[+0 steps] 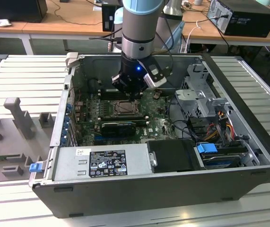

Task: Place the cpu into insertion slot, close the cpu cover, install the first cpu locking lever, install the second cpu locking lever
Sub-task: 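Install the second cpu locking lever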

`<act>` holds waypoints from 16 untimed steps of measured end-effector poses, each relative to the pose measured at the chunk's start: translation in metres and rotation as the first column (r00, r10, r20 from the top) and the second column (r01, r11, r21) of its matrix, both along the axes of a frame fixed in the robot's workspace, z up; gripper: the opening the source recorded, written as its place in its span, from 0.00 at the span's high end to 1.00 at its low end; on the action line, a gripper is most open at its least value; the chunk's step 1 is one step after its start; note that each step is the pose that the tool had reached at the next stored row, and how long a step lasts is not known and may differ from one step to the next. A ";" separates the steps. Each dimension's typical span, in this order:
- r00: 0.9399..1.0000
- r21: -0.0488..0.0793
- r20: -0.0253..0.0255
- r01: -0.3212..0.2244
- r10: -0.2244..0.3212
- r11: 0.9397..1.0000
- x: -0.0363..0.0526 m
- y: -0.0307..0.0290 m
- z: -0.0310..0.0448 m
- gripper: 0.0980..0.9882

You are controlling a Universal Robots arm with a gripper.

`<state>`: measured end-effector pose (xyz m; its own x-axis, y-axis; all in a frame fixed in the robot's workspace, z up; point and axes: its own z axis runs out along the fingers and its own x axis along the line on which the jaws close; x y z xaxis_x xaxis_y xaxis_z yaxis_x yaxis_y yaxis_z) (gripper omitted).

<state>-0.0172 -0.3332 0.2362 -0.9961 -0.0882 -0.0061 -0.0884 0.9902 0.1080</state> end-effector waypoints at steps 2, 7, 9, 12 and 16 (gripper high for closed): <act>1.000 0.000 0.000 0.000 0.000 1.000 -0.0001 -0.0033 0.0001 0.99; 1.000 0.000 -0.001 0.000 0.000 1.000 -0.0001 -0.0225 -0.0009 0.99; 1.000 0.000 -0.012 0.000 0.000 1.000 -0.0001 -0.0275 -0.0016 0.99; 1.000 0.000 -0.029 0.000 0.000 1.000 0.0000 -0.0384 -0.0031 0.99; 1.000 0.011 -0.029 0.000 0.000 1.000 -0.0062 -0.0507 -0.0036 0.99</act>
